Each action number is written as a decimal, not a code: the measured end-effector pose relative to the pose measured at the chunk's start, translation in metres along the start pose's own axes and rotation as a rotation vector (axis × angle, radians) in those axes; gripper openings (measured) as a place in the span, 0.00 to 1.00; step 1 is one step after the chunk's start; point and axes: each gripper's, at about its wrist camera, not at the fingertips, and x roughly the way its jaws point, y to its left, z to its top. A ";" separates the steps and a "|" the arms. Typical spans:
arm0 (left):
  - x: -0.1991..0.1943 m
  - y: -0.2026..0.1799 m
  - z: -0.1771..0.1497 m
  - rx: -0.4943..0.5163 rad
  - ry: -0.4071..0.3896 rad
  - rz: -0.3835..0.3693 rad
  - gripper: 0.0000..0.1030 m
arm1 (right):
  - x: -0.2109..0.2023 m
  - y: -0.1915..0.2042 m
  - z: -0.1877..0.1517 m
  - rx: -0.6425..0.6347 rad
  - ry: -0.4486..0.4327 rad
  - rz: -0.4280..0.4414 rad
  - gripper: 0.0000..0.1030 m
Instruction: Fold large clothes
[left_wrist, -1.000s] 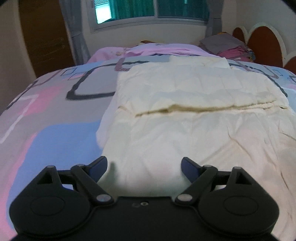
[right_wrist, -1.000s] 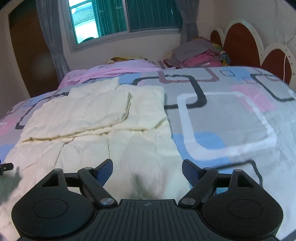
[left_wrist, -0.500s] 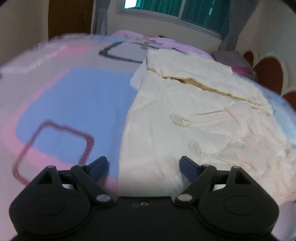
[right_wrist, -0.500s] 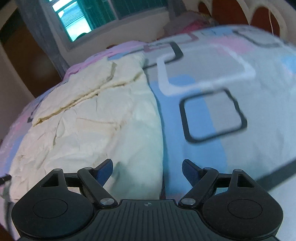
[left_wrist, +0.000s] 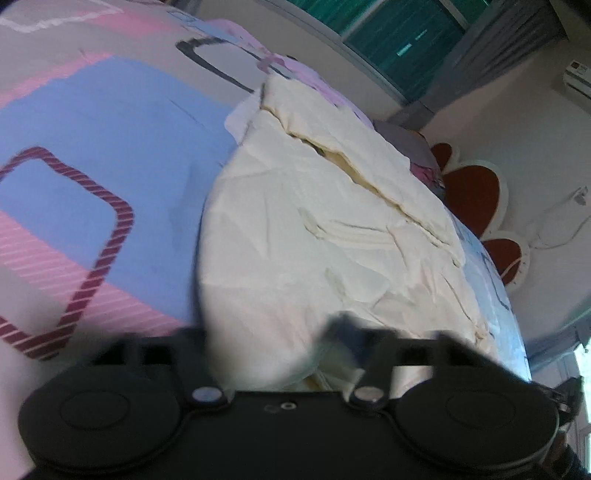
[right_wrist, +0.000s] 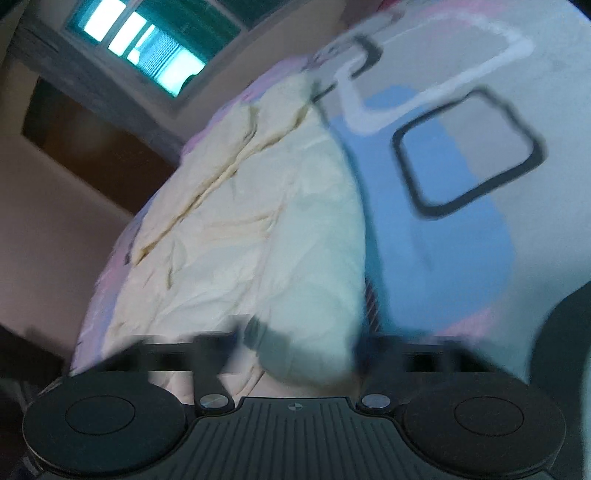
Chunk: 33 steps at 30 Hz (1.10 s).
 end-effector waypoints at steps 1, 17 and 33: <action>0.002 0.001 0.000 -0.016 0.001 -0.004 0.15 | 0.000 0.001 0.000 -0.018 -0.002 0.007 0.23; -0.024 -0.028 0.008 -0.018 -0.176 0.032 0.08 | -0.033 0.020 0.027 -0.047 -0.150 0.081 0.11; -0.017 -0.110 0.161 0.148 -0.434 -0.109 0.08 | -0.018 0.100 0.189 -0.029 -0.373 0.166 0.11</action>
